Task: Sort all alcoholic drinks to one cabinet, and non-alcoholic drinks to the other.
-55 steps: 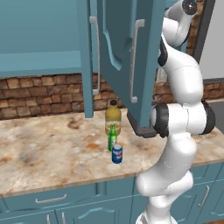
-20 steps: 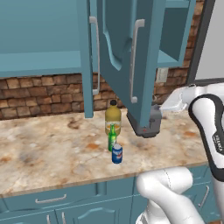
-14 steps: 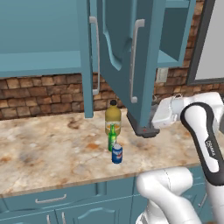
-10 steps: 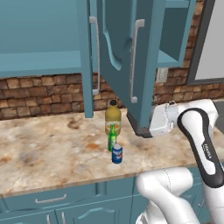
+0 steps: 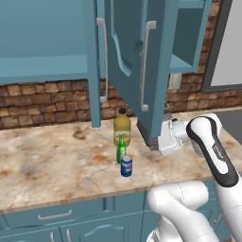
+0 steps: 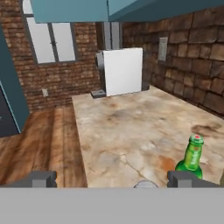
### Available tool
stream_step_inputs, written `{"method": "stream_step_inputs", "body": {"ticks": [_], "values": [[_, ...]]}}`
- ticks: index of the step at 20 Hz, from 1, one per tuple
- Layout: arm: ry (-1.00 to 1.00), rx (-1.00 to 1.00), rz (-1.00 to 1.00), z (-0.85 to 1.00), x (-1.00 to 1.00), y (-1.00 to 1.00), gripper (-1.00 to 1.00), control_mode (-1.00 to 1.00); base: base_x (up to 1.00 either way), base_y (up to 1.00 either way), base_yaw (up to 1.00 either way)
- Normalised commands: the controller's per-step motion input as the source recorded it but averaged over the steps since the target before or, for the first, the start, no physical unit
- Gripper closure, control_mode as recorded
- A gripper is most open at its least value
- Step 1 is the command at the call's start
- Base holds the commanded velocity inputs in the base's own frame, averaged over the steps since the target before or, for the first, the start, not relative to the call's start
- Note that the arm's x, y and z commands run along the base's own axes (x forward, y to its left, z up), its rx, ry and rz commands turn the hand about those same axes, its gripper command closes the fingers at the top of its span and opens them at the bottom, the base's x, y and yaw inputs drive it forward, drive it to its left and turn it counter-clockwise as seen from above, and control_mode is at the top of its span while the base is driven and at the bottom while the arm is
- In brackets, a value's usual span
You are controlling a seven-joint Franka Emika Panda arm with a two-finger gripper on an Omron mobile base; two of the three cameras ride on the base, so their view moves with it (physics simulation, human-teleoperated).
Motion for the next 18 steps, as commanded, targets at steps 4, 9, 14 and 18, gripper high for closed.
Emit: {"method": "stream_step_inputs", "body": {"ticks": [4,9,14,18], "values": [[0.06,0.0,0.03,-0.2,0.4,0.2,-1.0,-1.0,0.0,0.0,0.0],[0.06,0.0,0.0,-0.15,0.37,0.24,-1.0,-1.0,0.0,0.0,0.0],[0.02,0.0,0.0,-0.25,0.3,0.09,-1.0,-1.0,0.0,0.0,0.0],[0.0,0.0,0.0,-0.32,0.28,0.04,-1.0,-1.0,0.0,0.0,0.0]]}}
